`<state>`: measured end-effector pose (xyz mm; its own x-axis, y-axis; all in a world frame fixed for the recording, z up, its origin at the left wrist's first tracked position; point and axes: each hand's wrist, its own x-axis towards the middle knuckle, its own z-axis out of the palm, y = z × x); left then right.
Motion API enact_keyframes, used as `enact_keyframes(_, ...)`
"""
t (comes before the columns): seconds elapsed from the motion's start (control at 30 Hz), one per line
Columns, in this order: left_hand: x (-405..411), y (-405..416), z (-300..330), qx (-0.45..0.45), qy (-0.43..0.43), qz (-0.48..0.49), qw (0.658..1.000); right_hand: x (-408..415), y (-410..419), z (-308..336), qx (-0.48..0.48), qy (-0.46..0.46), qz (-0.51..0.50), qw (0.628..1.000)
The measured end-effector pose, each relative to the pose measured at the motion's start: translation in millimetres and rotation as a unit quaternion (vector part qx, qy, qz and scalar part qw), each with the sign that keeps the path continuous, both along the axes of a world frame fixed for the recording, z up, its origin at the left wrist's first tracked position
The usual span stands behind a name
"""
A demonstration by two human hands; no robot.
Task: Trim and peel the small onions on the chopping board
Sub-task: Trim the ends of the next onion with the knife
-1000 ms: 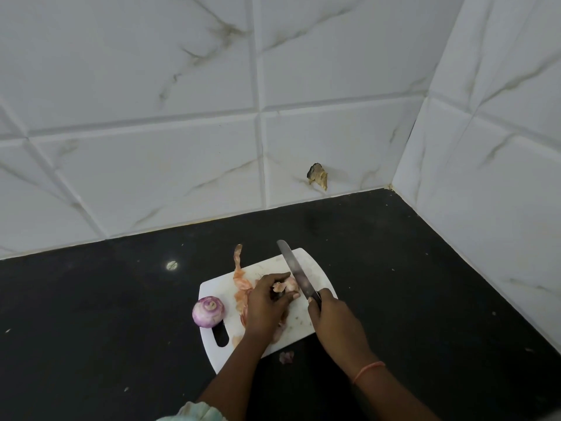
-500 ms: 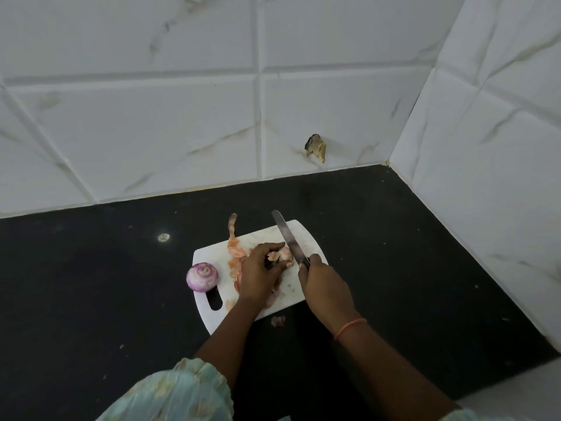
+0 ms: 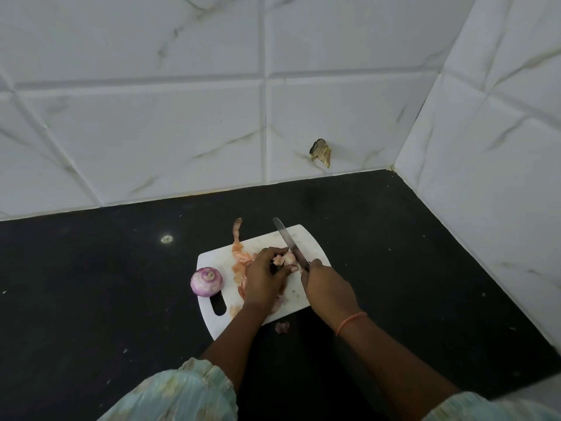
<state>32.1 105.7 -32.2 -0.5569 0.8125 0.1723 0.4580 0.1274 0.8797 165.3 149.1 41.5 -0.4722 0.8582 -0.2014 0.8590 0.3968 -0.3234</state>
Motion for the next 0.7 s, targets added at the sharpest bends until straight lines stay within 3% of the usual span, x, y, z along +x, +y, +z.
enact_keyframes(0.23,2,-1,1,0.0,0.018,-0.015,1.0,1,-4,-13,0.05,-0.022,0.007,0.998)
enact_keyframes(0.4,4,-2,2,0.001,0.01,-0.006,1.0,4,-8,-27,0.001,-0.006,-0.005,1.0)
enact_keyframes(0.7,4,-2,0,0.002,-0.015,0.014,1.0,9,-18,-33,-0.002,0.01,-0.023,1.0)
